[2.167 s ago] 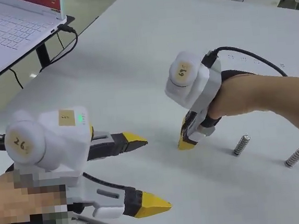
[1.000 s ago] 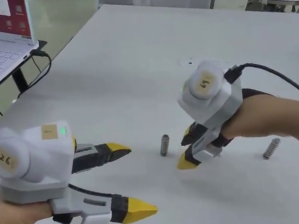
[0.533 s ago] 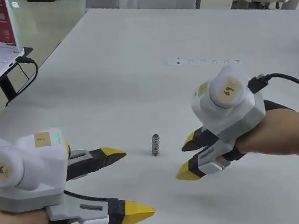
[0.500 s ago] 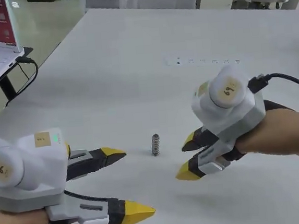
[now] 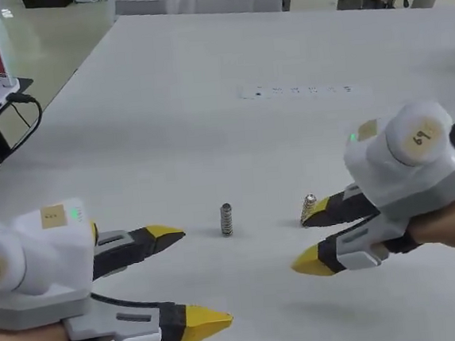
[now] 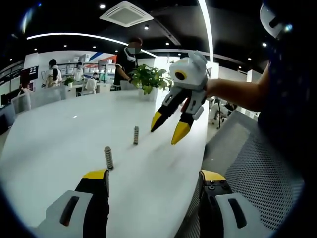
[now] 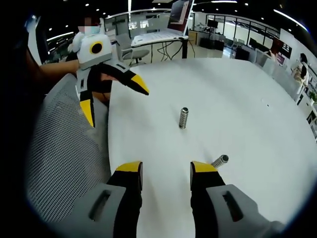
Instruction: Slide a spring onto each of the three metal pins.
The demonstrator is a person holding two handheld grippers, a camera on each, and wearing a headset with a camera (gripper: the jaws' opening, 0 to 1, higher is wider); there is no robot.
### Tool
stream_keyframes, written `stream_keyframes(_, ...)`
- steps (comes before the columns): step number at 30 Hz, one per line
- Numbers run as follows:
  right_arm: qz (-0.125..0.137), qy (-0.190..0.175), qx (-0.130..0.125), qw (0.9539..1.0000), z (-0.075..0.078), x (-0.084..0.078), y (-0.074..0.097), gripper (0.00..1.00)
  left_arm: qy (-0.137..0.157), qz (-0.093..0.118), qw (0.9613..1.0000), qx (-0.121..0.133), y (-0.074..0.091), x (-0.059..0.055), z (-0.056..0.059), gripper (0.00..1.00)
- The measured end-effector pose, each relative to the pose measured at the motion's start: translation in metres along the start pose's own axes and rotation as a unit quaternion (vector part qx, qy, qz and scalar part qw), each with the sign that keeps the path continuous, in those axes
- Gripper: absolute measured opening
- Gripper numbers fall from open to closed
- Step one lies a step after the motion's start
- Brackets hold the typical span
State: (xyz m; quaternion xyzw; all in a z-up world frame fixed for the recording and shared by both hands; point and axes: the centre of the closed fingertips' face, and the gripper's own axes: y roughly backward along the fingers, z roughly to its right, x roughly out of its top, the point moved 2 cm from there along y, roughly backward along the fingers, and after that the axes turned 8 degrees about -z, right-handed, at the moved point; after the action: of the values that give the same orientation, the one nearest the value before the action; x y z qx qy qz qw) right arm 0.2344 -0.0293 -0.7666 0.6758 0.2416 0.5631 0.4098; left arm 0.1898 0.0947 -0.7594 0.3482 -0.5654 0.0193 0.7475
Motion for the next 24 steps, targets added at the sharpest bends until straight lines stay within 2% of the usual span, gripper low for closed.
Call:
stream_keyframes(8, 0.035, -0.037, -0.024, 0.9984, 0.008, -0.017, 0.022, 0.38, 0.001, 0.002, 1.0000, -0.001, -0.003, 0.003, 0.001, 0.71)
stream_keyframes(13, 0.052, -0.070, -0.038, 0.9954, 0.015, -0.033, 0.035, 0.38, 0.005, 0.004, 1.0000, 0.001, -0.003, 0.004, 0.001, 0.71)
stream_keyframes(18, 0.077, -0.105, -0.061, 0.9895, 0.023, -0.050, 0.048, 0.40, 0.007, 0.001, 1.0000, -0.003, -0.005, 0.004, 0.004, 0.71)
stream_keyframes(24, 0.110, -0.114, -0.082, 0.9840, 0.027, -0.067, 0.059, 0.43, 0.010, -0.002, 0.9999, -0.007, -0.008, 0.002, 0.006, 0.71)
